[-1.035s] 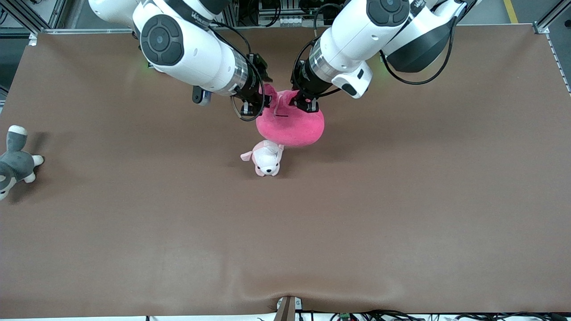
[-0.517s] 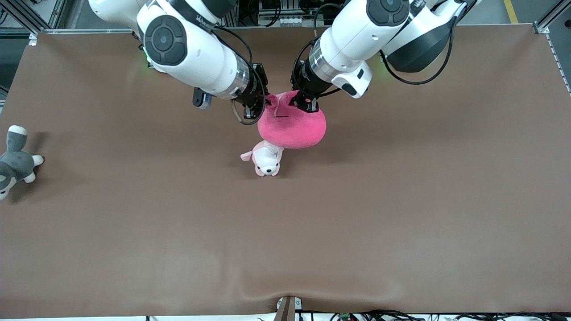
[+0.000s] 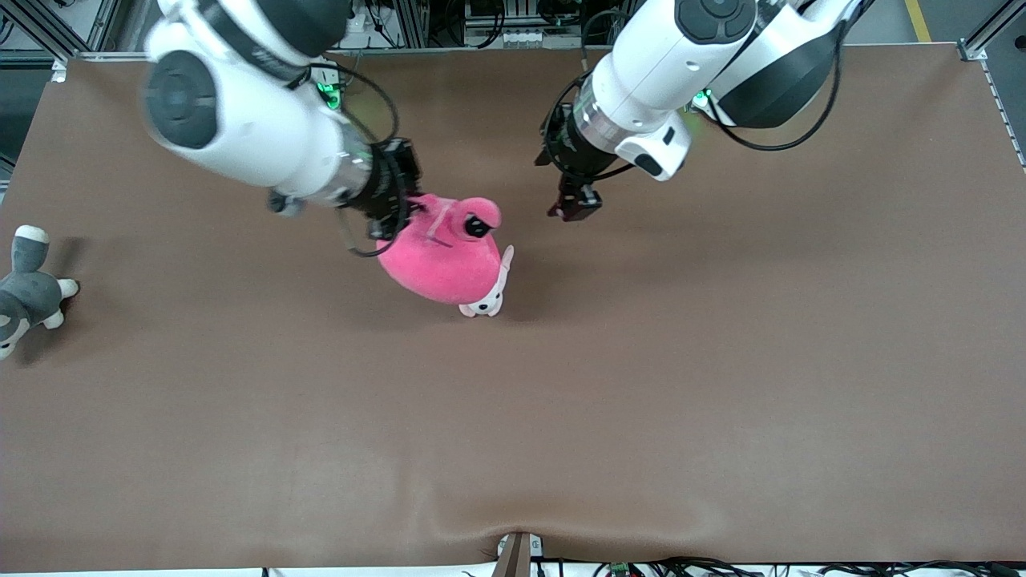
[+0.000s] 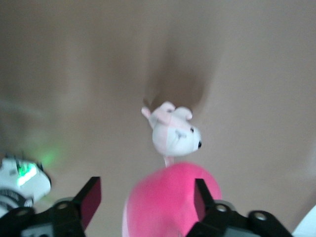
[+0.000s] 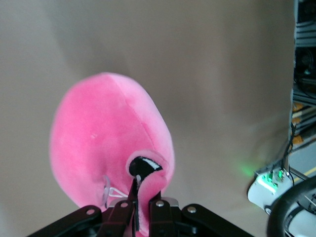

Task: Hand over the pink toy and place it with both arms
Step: 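Lower the plush beside the grey toy and open the right gripper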

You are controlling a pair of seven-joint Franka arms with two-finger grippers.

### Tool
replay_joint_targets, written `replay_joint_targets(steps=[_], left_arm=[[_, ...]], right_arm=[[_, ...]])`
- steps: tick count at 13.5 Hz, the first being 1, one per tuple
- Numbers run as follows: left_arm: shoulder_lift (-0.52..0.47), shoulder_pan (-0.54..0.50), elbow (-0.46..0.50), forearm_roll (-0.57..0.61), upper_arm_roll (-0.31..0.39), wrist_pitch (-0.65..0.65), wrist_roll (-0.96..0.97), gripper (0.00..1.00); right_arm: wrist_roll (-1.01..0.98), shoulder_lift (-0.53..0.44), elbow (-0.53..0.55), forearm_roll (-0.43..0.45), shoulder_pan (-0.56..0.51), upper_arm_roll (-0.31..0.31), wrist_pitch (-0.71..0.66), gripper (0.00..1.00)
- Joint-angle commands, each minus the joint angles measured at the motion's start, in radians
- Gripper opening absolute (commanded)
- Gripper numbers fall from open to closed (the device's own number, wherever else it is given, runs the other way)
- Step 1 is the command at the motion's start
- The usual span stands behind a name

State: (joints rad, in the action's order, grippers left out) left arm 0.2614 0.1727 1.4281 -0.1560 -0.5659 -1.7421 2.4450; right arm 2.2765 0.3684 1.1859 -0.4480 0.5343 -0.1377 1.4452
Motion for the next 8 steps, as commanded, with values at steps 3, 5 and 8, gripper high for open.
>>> replay_joint_targets(steps=[3, 5, 8], left_arm=[[-0.082, -0.178, 0.003, 0.035, 0.000, 0.249, -0.482, 1.00], [-0.088, -0.225, 0.002, 0.104, 0.000, 0.304, -0.695, 1.00], [-0.128, -0.323, 0.008, 0.185, 0.000, 0.377, -1.030, 1.00]], right_arm=[[-0.369, 0.001, 0.004, 0.011, -0.287, 0.018, -0.046, 0.00], [-0.580, 0.006, 0.061, 0.014, -0.413, 0.018, -0.052, 0.00], [-0.925, 0.046, 0.141, 0.064, -0.577, 0.018, -0.046, 0.00]])
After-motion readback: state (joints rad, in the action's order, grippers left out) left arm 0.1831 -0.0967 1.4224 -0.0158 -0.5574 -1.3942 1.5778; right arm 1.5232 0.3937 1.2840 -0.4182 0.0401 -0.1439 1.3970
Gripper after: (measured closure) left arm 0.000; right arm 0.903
